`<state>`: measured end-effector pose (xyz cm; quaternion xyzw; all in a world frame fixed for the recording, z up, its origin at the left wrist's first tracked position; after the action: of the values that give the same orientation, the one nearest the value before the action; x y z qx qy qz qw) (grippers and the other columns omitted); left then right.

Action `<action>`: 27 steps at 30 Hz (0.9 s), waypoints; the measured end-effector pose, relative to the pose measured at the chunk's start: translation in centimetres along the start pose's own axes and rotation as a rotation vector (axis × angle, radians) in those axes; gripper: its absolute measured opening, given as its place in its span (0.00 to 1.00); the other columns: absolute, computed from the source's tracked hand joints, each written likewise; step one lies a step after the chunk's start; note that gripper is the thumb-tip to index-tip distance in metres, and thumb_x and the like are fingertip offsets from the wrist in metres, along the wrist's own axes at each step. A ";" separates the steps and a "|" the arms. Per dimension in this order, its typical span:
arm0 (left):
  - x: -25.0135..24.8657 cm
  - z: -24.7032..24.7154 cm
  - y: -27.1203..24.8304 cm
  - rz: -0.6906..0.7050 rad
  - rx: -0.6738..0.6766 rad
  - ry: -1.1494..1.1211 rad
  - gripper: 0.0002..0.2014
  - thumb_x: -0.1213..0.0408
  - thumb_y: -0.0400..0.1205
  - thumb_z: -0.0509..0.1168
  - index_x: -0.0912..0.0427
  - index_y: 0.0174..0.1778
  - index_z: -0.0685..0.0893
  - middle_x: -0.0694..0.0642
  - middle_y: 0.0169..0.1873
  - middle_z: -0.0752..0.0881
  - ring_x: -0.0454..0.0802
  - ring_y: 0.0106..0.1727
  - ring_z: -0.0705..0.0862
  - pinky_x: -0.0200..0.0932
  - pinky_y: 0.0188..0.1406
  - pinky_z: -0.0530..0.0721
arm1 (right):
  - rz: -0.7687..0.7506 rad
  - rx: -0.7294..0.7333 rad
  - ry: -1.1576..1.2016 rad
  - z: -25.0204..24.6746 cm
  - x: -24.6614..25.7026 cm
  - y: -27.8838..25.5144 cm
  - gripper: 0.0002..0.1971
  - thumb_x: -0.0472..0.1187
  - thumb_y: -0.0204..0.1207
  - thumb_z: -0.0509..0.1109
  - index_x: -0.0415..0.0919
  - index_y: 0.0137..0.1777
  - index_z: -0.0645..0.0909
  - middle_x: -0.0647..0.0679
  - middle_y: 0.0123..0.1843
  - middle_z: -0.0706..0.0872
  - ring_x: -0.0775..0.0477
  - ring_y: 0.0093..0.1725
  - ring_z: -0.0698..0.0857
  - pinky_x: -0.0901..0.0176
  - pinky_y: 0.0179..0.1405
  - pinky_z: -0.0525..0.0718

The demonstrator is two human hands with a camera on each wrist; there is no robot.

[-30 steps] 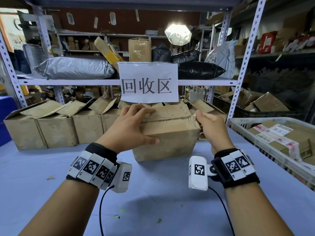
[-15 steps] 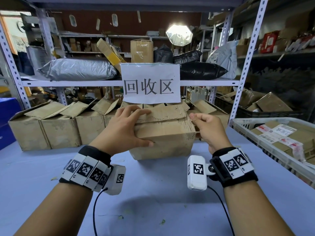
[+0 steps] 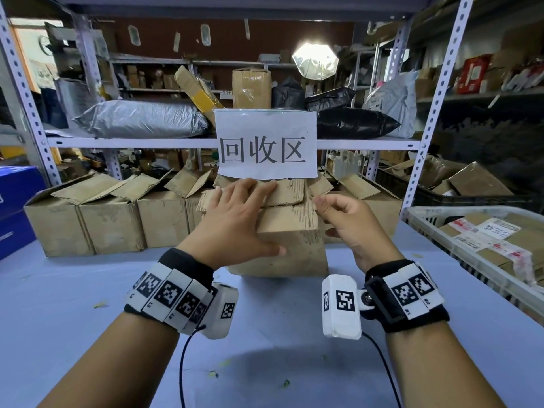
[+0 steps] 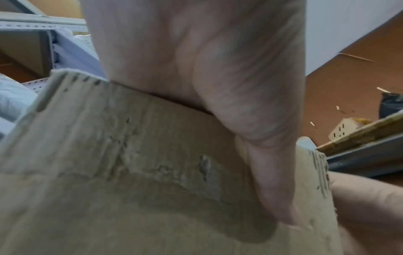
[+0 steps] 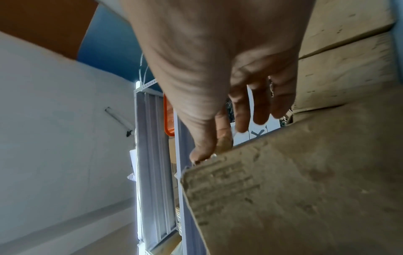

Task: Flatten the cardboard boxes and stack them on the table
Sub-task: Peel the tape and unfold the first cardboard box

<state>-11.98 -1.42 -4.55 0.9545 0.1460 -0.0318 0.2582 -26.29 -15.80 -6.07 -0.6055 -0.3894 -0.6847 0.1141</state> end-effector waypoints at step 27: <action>1.0 -0.3 -0.1 -0.071 -0.036 -0.071 0.62 0.22 0.55 0.71 0.34 0.86 0.56 0.47 0.83 0.62 0.48 0.85 0.55 0.55 0.85 0.46 | 0.200 -0.108 -0.079 -0.9 -1.9 0.5 0.24 0.56 0.90 0.55 0.40 0.54 0.87 0.46 0.47 0.91 0.49 0.40 0.84 0.57 0.35 0.82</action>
<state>-11.10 -0.91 -4.49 0.9422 0.1710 -0.0720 0.2791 -26.15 -17.36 -7.56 -0.6729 -0.2940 -0.6655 0.1337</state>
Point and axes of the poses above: each hand's wrist, its own y-axis towards the middle knuckle, its own z-axis out of the palm, x = y × z, the point moved 8 cm from there along y, towards the middle knuckle
